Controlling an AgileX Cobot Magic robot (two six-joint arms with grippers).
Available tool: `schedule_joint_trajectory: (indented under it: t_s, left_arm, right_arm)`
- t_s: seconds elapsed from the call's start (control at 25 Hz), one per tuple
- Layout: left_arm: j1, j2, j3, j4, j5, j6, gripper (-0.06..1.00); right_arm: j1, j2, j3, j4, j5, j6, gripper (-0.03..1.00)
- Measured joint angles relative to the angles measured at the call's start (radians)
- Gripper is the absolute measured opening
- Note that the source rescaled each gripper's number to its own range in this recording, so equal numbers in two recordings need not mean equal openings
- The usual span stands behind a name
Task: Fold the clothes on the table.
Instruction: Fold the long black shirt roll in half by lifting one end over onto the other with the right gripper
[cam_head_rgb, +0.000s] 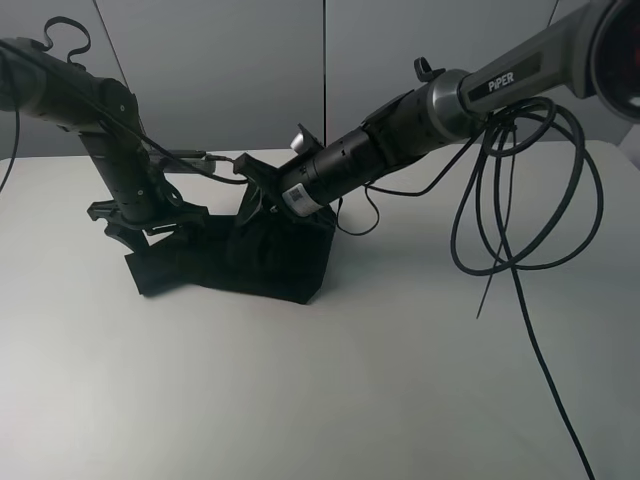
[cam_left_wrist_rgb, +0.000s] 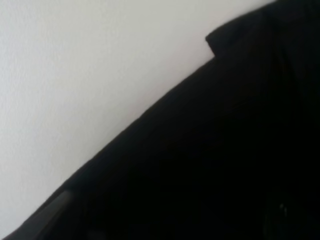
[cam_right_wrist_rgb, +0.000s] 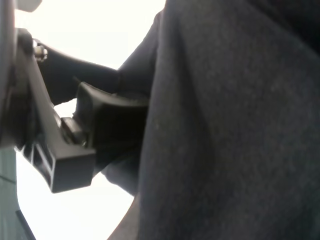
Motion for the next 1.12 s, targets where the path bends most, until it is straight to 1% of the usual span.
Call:
schedule_joint_trajectory:
  t_s: [0.12,0.32,0.44,0.68,0.72,0.76,0.8,0.88,0.92,0.96,1.0,1.08,1.12]
  left_arm:
    - [0.0,0.0,-0.003,0.0,0.0,0.015,0.92]
    - [0.0,-0.016,-0.043,0.006,0.018,0.023,0.92]
    - [0.0,-0.061,-0.113,0.023,0.061,0.036,0.92]
    - [0.018,-0.088,-0.301,0.028,0.193,0.065,0.92]
    - [0.02,-0.088,-0.328,0.03,0.207,0.071,0.92]
    - [0.02,-0.088,-0.354,0.032,0.223,0.078,0.92]
    - [0.02,-0.088,-0.376,0.032,0.237,0.083,0.92]
    - [0.02,-0.088,-0.41,0.032,0.253,0.093,0.92]
    - [0.02,-0.088,-0.426,0.032,0.26,0.101,0.92]
    - [0.02,-0.088,-0.436,0.032,0.262,0.101,0.92]
    - [0.02,-0.088,-0.447,0.032,0.266,0.101,0.92]
    - [0.02,-0.088,-0.464,0.032,0.271,0.114,0.92]
    - [0.02,-0.088,-0.465,0.032,0.271,0.117,0.92]
  right_arm:
    - [0.0,0.0,0.0,0.005,-0.026,0.0,0.13]
    - [0.001,0.0,0.0,0.001,-0.028,0.0,0.13]
    - [0.001,0.0,0.0,-0.003,-0.028,0.0,0.13]
    - [0.001,0.0,0.0,-0.011,-0.031,-0.013,0.13]
    - [0.001,0.0,0.0,0.002,-0.031,-0.025,0.18]
    - [0.001,0.0,0.0,0.024,-0.031,-0.048,0.28]
    - [0.001,0.001,0.0,0.067,-0.021,-0.079,0.4]
    - [0.001,0.001,0.0,0.177,0.017,-0.147,0.71]
    - [0.002,0.002,0.0,0.225,0.04,-0.188,0.8]
    - [0.006,0.002,0.0,0.28,0.057,-0.229,0.85]
    - [0.013,0.002,0.0,0.329,0.067,-0.266,0.87]
    - [0.029,0.002,0.0,0.377,0.077,-0.349,0.87]
    - [0.041,0.002,-0.005,0.383,0.073,-0.381,0.86]
